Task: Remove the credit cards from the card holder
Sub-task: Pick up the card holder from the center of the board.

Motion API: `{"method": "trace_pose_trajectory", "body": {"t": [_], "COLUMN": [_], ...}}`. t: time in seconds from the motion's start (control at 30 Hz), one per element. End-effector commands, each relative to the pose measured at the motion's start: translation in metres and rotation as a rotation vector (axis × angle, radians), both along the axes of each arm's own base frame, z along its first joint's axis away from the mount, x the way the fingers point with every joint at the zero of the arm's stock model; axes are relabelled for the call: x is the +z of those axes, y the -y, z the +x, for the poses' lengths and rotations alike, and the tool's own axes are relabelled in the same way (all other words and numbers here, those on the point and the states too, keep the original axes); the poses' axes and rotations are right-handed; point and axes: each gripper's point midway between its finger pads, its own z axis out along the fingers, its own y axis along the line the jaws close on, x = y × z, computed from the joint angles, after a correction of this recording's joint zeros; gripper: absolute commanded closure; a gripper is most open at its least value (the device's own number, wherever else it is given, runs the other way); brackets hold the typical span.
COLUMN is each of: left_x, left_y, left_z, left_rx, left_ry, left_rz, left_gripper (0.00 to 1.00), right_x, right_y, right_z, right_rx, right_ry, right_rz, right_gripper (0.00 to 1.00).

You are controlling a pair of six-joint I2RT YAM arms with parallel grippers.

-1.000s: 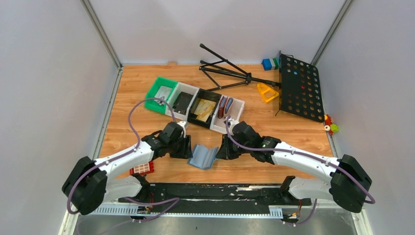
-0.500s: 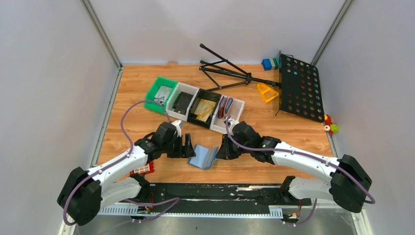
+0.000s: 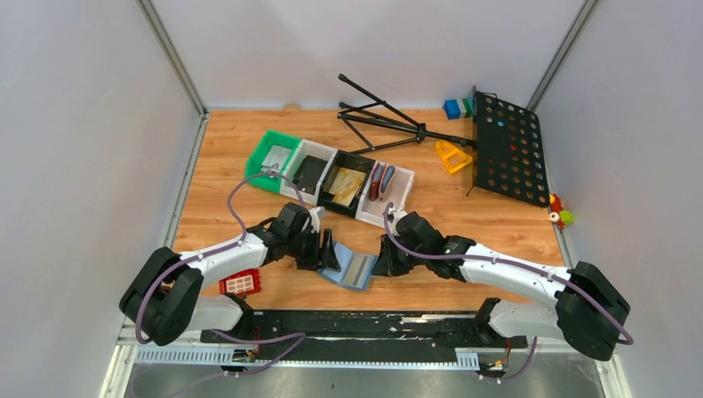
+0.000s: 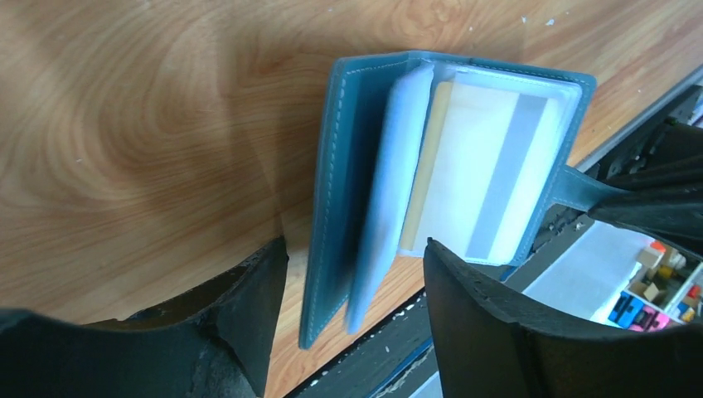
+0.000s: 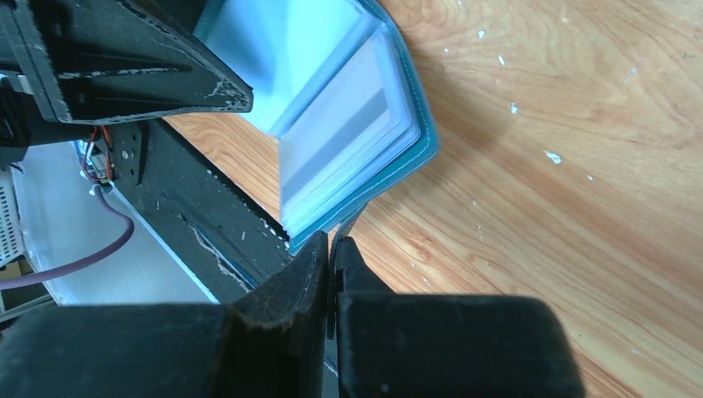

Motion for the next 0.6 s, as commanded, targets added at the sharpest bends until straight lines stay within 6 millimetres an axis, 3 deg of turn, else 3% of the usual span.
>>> {"method": "trace_pose_trajectory", "body": {"t": [0.0, 0.13, 0.47, 0.57], "left_x": [-0.001, -0.001, 0.0, 0.01], "left_y": [0.008, 0.01, 0.021, 0.017], "left_z": [-0.004, -0.002, -0.002, 0.003], "left_rx": [-0.031, -0.043, -0.05, -0.026], "left_ry": [-0.024, -0.015, 0.0, 0.058], "left_rz": [-0.043, -0.051, -0.139, -0.138], "left_gripper": [0.33, 0.51, 0.77, 0.86], "right_x": [0.001, 0.005, -0.007, -0.007], "right_y": [0.0, -0.001, 0.009, 0.012], "right_z": [0.001, 0.002, 0.004, 0.012], "right_rx": [-0.003, 0.003, -0.047, -0.077], "right_ry": [0.004, 0.016, -0.001, 0.033], "right_rz": [0.02, 0.024, -0.021, -0.033], "right_gripper": [1.0, 1.0, 1.0, 0.9]}}
